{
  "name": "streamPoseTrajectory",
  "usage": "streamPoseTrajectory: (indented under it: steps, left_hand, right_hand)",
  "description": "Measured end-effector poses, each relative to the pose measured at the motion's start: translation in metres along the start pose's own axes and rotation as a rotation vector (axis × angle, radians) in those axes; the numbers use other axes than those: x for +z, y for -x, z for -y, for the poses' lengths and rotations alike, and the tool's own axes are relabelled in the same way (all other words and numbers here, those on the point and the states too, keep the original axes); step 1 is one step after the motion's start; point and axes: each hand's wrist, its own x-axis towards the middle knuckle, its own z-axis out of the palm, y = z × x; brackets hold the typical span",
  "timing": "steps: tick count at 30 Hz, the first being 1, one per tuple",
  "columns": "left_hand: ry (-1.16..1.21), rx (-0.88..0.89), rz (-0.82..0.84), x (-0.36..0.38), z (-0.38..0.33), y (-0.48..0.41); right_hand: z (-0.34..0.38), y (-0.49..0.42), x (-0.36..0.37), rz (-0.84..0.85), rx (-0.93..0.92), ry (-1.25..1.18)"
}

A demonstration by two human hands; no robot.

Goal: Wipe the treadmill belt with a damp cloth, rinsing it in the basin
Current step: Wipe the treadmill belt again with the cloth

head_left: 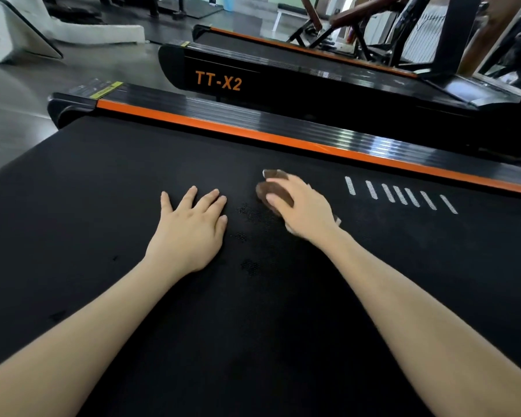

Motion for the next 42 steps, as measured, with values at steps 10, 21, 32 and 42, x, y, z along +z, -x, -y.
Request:
streamPoseTrajectory:
  steps: [10,21,32,42]
  left_hand:
    - [0.019,0.01,-0.02,-0.004,0.001,0.0]
    - [0.062,0.001,-0.038,-0.002,0.002,-0.001]
    - [0.493,-0.082,-0.213,-0.03,0.011,0.016]
    - [-0.02,0.033,0.051,-0.042,0.065,0.091]
  right_hand:
    - [0.053,0.129,-0.017,0.012,-0.272,-0.065]
    - [0.04,0.003,0.018,-0.088,0.028,-0.027]
    - [0.1,0.157,-0.009,0.077,-0.26,-0.109]
    - [0.112,0.119,0.009,0.004,-0.004,-0.037]
